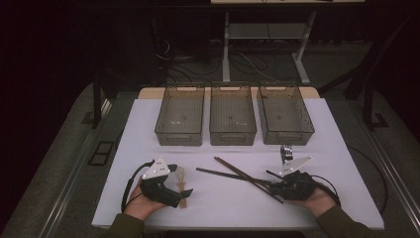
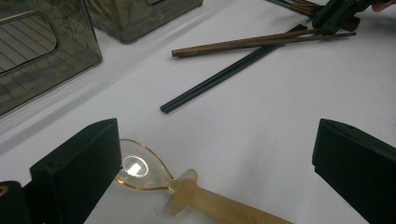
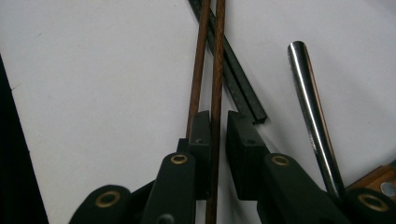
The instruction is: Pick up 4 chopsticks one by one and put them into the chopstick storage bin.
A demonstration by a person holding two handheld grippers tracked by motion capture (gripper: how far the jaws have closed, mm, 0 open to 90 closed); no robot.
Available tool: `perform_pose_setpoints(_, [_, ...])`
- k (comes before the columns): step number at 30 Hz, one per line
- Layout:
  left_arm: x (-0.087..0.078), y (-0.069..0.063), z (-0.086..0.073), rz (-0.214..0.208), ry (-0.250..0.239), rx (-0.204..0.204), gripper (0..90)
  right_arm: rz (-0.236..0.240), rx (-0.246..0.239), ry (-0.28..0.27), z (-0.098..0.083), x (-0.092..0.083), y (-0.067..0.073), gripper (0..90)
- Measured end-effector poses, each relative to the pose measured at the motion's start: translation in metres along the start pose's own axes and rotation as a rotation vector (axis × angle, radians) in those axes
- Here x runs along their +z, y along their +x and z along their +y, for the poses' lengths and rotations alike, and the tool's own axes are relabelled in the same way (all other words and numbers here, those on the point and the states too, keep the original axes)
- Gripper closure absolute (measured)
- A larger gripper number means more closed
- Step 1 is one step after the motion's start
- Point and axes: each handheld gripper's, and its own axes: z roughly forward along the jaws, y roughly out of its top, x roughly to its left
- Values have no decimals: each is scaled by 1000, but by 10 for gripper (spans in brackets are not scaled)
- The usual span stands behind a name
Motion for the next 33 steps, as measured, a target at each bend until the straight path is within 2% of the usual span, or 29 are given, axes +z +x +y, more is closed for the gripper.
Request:
perform_pose_setpoints(23, [0, 0, 0, 0, 2, 1, 0, -22, -2, 18, 2, 1, 3, 852])
perform_pose_setpoints(29, [0, 0, 0, -1, 8, 6, 0, -25, -6, 4, 4, -1, 4, 853])
perform_pose_setpoints(33, [0, 0, 0, -1, 10, 8, 0, -27, -4, -26, 4, -7, 3, 853])
